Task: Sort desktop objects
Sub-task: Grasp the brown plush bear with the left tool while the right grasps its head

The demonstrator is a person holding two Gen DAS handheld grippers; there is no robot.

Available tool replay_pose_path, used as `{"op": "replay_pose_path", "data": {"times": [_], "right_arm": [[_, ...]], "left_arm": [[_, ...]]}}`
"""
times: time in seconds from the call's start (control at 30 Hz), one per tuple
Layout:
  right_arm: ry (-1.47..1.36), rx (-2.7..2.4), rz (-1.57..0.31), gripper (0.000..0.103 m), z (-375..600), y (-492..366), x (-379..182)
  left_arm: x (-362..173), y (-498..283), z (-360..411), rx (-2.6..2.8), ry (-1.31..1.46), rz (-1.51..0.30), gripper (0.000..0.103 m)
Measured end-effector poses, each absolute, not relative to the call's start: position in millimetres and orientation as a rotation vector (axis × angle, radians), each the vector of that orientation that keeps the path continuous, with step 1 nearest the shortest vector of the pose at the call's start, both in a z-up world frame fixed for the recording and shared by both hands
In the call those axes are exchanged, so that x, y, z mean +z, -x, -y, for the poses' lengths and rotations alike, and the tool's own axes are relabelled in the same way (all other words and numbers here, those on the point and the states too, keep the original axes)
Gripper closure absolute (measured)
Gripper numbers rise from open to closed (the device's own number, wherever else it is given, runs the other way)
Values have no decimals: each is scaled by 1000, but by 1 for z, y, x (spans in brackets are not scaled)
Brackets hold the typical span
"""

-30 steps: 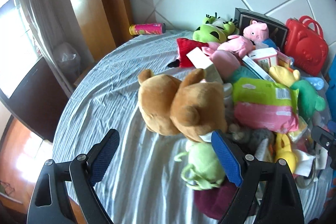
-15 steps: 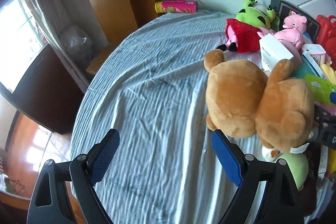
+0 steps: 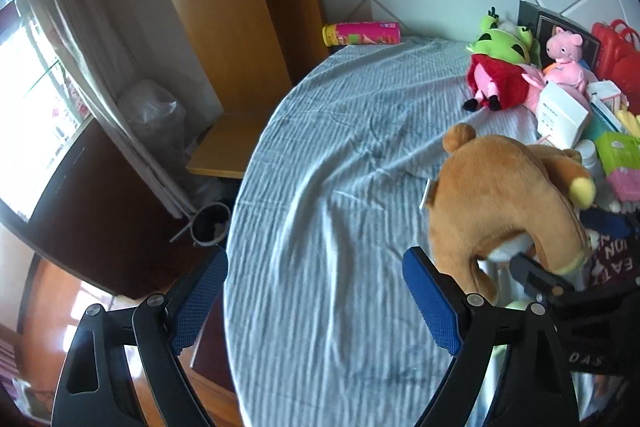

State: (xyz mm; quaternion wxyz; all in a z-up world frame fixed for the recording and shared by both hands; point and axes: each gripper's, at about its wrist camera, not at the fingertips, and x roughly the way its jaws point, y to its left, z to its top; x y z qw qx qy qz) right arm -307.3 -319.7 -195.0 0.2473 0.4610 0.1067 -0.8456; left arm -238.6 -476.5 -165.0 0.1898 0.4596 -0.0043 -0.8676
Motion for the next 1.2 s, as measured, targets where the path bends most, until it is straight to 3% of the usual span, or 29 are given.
{"op": "replay_pose_path", "data": {"times": [0.33,0.77,1.2], "right_arm": [[-1248,-2435,-286,0,351,348,-167],[-1398,-2221,-220,0,332,403,-208],[-1388,-2057,-302,0,376,397,-224]], "left_arm": [[-196,284,493,-2456,-1403,-49,13],[-220,309,477,-2326,-1510,-261,13],[-260,297,470,-2262,-1567,-306,13]]}}
